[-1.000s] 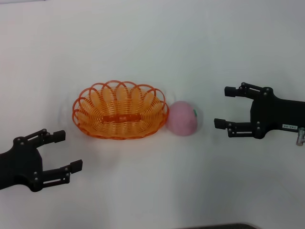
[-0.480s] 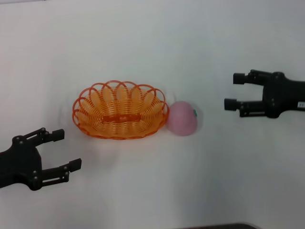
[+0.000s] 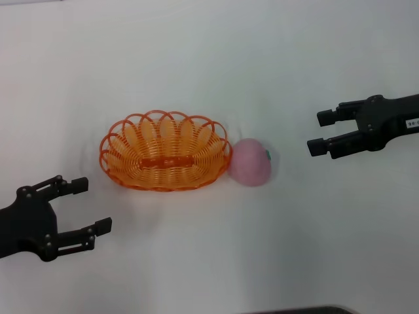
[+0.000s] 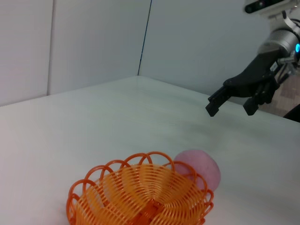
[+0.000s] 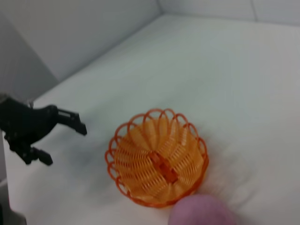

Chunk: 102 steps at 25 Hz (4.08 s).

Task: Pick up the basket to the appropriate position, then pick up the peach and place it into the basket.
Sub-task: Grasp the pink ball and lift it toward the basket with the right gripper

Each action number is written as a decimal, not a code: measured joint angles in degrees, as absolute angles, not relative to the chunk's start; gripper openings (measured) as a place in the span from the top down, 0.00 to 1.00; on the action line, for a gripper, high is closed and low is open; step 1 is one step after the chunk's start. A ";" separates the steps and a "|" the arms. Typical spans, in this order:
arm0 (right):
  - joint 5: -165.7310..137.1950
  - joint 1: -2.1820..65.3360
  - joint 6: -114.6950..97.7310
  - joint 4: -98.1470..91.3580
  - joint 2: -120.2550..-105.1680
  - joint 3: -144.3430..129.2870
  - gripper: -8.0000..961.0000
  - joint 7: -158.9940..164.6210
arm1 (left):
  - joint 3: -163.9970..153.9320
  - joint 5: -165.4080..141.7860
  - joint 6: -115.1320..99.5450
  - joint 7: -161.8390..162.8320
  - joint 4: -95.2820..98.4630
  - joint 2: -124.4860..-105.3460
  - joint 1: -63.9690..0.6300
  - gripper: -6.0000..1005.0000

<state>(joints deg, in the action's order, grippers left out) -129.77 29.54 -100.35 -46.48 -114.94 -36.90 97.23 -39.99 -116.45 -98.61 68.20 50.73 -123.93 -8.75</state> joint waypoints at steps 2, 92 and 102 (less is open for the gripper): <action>-133.08 31.86 -101.29 -48.30 -115.12 -36.98 0.03 98.88 | -40.03 -116.45 -98.64 68.20 50.72 -123.99 -8.70 0.14; -139.67 42.68 -94.68 -52.96 -119.40 -68.27 0.63 111.09 | -39.22 -119.71 -99.24 68.03 52.47 -123.84 -8.68 0.14; -137.98 43.22 -100.28 -53.77 -119.44 -62.47 0.63 107.89 | -39.19 -119.71 -99.25 68.03 52.47 -123.84 -8.82 0.14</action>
<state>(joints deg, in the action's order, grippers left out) -137.98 43.22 -100.28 -53.77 -119.44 -62.47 107.89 -39.19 -119.71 -99.25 68.03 52.47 -123.84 -8.82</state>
